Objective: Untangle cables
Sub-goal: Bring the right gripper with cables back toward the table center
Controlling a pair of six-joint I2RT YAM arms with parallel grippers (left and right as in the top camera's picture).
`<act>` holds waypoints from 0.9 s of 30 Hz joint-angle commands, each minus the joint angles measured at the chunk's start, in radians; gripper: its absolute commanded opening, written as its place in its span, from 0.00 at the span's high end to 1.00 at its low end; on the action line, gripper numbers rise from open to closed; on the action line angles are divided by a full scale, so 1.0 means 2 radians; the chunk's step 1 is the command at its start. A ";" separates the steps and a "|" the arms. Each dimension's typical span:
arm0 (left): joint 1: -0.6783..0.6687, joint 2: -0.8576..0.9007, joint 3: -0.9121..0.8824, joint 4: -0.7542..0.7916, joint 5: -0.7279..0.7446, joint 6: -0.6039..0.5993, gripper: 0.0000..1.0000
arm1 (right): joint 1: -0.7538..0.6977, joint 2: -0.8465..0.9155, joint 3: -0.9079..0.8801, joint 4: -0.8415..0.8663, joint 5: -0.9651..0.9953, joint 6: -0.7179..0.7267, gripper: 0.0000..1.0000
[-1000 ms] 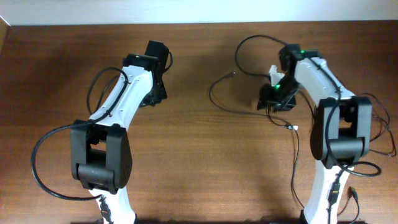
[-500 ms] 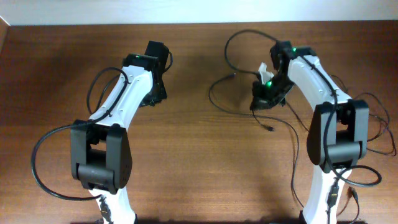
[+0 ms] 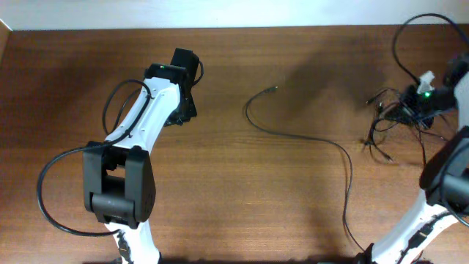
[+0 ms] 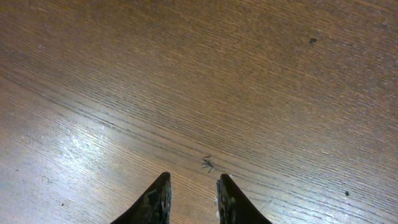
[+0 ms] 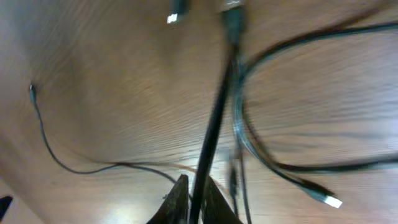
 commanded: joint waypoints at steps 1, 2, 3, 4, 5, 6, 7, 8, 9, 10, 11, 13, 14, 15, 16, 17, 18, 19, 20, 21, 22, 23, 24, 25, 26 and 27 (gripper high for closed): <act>-0.002 -0.008 -0.002 0.001 0.002 -0.005 0.75 | -0.018 -0.010 0.009 -0.018 0.010 -0.006 0.11; -0.002 -0.008 -0.002 0.001 0.002 -0.005 0.75 | -0.023 -0.010 0.008 -0.032 0.024 -0.002 0.05; -0.002 -0.008 -0.002 0.001 0.002 -0.005 0.74 | -0.023 -0.010 0.008 -0.047 0.065 0.015 0.04; -0.002 -0.008 -0.002 0.001 0.002 -0.005 0.74 | -0.021 -0.010 0.008 -0.057 0.089 0.024 0.04; -0.002 -0.008 -0.002 0.001 0.002 -0.005 0.74 | -0.017 -0.010 0.008 -0.071 0.097 0.024 0.04; -0.002 -0.008 -0.002 0.001 0.002 -0.005 0.73 | -0.010 -0.010 0.008 -0.088 0.097 0.024 0.04; -0.002 -0.008 -0.002 0.001 0.002 -0.005 0.73 | -0.002 -0.010 0.008 -0.104 0.097 0.013 0.04; -0.002 -0.008 -0.002 0.001 0.002 -0.005 0.73 | 0.009 -0.010 0.008 -0.121 0.098 -0.002 0.04; -0.002 -0.008 -0.002 0.001 0.002 -0.005 0.73 | 0.025 -0.010 0.008 -0.138 0.105 -0.010 0.04; -0.002 -0.008 -0.002 0.001 0.002 -0.005 0.73 | 0.045 -0.010 0.006 -0.153 0.130 -0.010 0.04; -0.002 -0.008 -0.002 0.001 0.002 -0.005 0.73 | 0.064 -0.010 0.001 -0.161 0.151 -0.010 0.04; -0.002 -0.008 -0.002 0.001 0.002 -0.005 0.72 | 0.104 -0.010 -0.018 -0.163 0.177 -0.010 0.04; -0.002 -0.008 -0.002 0.000 0.002 -0.005 0.72 | 0.113 -0.010 -0.026 -0.161 0.177 -0.010 0.04; -0.002 -0.008 -0.002 0.000 0.002 -0.005 0.72 | 0.130 -0.010 -0.040 -0.152 0.178 -0.010 0.04; -0.002 -0.008 -0.002 0.000 0.002 -0.005 0.72 | 0.154 -0.010 -0.070 -0.127 0.189 -0.010 0.04; -0.002 -0.008 -0.002 0.000 0.002 -0.005 0.72 | 0.167 -0.010 -0.089 -0.107 0.189 -0.010 0.04; -0.002 -0.008 -0.002 0.000 0.002 -0.005 0.72 | 0.176 -0.010 -0.108 -0.087 0.189 -0.010 0.05; -0.002 -0.008 -0.002 0.000 0.002 -0.005 0.72 | 0.185 -0.010 -0.127 -0.067 0.189 -0.010 0.08; -0.002 -0.008 -0.002 0.000 0.002 -0.005 0.72 | 0.193 -0.010 -0.148 -0.042 0.188 -0.010 0.13; -0.002 -0.008 -0.002 0.000 0.002 -0.005 0.71 | 0.200 -0.010 -0.162 -0.024 0.188 -0.010 0.24; -0.002 -0.008 -0.002 0.001 0.002 -0.005 0.72 | 0.204 -0.010 -0.172 -0.012 0.188 -0.010 0.37; -0.002 -0.008 -0.002 0.001 0.002 -0.005 0.72 | 0.210 -0.010 -0.180 -0.004 0.188 -0.010 0.57; -0.002 -0.008 -0.002 0.001 0.002 -0.005 0.72 | 0.214 -0.010 -0.180 -0.002 0.188 -0.010 0.96; -0.002 -0.008 -0.002 0.001 0.002 -0.005 0.72 | 0.217 -0.014 -0.180 -0.003 0.183 -0.010 0.96; -0.002 -0.008 -0.002 0.001 0.002 -0.005 0.72 | 0.222 -0.026 -0.180 -0.002 0.171 -0.014 0.96; -0.002 -0.008 -0.002 0.001 0.002 -0.005 0.72 | 0.224 -0.037 -0.179 -0.001 0.159 -0.024 0.96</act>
